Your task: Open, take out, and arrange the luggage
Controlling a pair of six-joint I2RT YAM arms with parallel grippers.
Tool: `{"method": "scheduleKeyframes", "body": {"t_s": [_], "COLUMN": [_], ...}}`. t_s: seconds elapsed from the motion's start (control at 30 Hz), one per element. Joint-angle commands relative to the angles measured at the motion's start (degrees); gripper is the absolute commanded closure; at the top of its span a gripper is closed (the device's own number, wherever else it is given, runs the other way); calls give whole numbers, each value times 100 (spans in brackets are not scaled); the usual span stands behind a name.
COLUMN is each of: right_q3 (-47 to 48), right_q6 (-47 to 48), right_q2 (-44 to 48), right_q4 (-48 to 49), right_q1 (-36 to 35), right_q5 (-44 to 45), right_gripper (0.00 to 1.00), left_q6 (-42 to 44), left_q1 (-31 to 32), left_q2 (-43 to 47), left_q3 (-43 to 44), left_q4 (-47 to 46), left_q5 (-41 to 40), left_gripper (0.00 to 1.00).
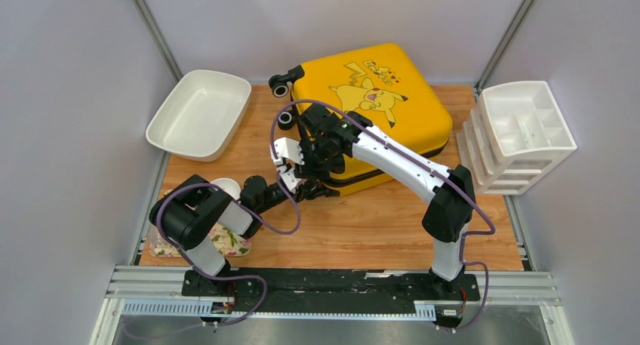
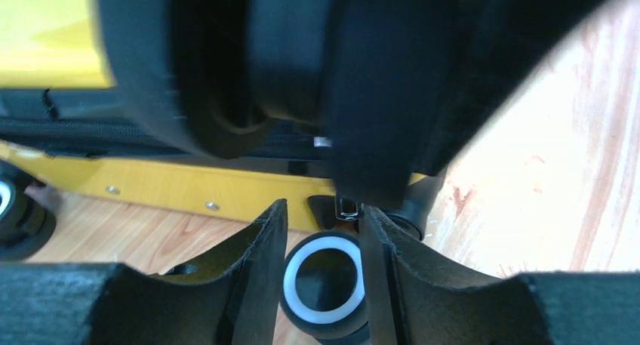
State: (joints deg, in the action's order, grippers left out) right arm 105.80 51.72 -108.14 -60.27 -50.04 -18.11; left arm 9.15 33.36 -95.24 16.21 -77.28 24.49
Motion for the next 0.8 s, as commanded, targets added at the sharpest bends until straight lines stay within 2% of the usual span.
{"method": "scheduleKeyframes", "body": {"t_s": [0.0,0.2,0.37,0.43,0.77], "right_q3": [2,-33,-59,-51,-77], "right_q6": [-523,-532,-523,-514,-628], "right_q2": [240,214,223,223,223], "right_q4": [516,499,499,499,551], "right_q1": [-217,-225,-225,-225,-225], "right_q5": [-413,-422,-404,-378,-369], "right_gripper": [100,100,100,100,100], "left_q6": [-598,-747,-862,-818,-300], "left_q1": [21,30,30,38,56], "left_q2": [216,111,128,225,445], "left_q3": [163,295,234,164,23], "left_q4": [-1853,-1853,-1853,-1853,-1853], "left_q5": [-761,-771,-446,-182,108], "left_gripper": [51,58,59,60,64]}}
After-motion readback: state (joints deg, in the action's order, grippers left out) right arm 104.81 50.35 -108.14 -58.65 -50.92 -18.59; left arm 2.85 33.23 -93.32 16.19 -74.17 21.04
